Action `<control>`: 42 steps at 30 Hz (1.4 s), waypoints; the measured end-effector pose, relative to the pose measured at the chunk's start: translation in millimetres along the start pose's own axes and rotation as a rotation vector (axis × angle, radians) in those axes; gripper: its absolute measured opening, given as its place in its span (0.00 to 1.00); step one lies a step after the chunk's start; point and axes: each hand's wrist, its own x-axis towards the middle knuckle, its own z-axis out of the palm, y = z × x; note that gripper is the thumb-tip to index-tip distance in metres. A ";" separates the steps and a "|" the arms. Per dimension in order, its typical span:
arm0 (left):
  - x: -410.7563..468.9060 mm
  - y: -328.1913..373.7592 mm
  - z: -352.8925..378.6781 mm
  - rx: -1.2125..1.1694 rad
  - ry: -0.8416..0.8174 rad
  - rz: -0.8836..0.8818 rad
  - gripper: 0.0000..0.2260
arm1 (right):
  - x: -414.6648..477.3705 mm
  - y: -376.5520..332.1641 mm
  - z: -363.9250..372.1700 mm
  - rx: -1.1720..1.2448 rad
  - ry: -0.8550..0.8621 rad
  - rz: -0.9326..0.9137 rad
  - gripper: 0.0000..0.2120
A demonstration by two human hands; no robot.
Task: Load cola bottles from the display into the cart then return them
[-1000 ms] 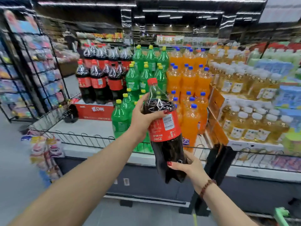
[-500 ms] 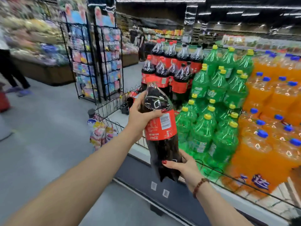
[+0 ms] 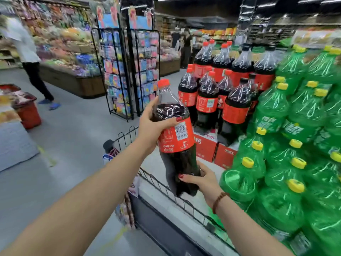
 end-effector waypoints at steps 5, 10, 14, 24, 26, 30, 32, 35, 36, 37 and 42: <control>53.9 -18.1 11.7 0.035 -0.059 0.011 0.40 | 53.7 4.5 -2.7 0.026 0.055 -0.002 0.29; 105.4 -48.1 24.1 0.059 -0.129 0.025 0.41 | 103.9 3.0 -13.2 -0.088 0.114 -0.025 0.24; 147.7 -80.4 34.8 0.079 -0.260 0.047 0.41 | 138.8 9.9 -21.6 -0.142 0.209 -0.016 0.30; 224.5 -142.5 82.5 0.069 -0.676 0.043 0.41 | 176.0 -4.9 -34.6 -0.147 0.608 -0.221 0.44; 227.1 -155.8 92.4 0.070 -0.743 0.049 0.42 | 176.9 -5.5 -42.8 -0.145 0.669 -0.215 0.41; 224.7 -185.6 110.2 0.083 -0.861 0.058 0.40 | 178.8 -1.1 -61.2 -0.170 0.780 -0.141 0.36; 223.9 -200.5 118.6 0.084 -0.915 0.038 0.41 | 176.8 2.8 -68.5 -0.203 0.818 -0.094 0.37; 222.8 -219.1 126.3 0.102 -1.001 0.027 0.43 | 172.5 9.9 -72.6 -0.246 0.881 -0.040 0.36; 222.1 -224.3 127.6 0.114 -1.027 0.032 0.44 | 171.5 12.1 -73.1 -0.258 0.902 -0.030 0.36; 221.1 -229.4 129.1 0.121 -1.050 0.032 0.44 | 170.9 14.5 -73.6 -0.270 0.917 -0.020 0.37; 215.9 -259.7 137.2 0.156 -1.121 0.036 0.45 | 172.5 20.7 -79.4 -0.364 0.928 0.060 0.30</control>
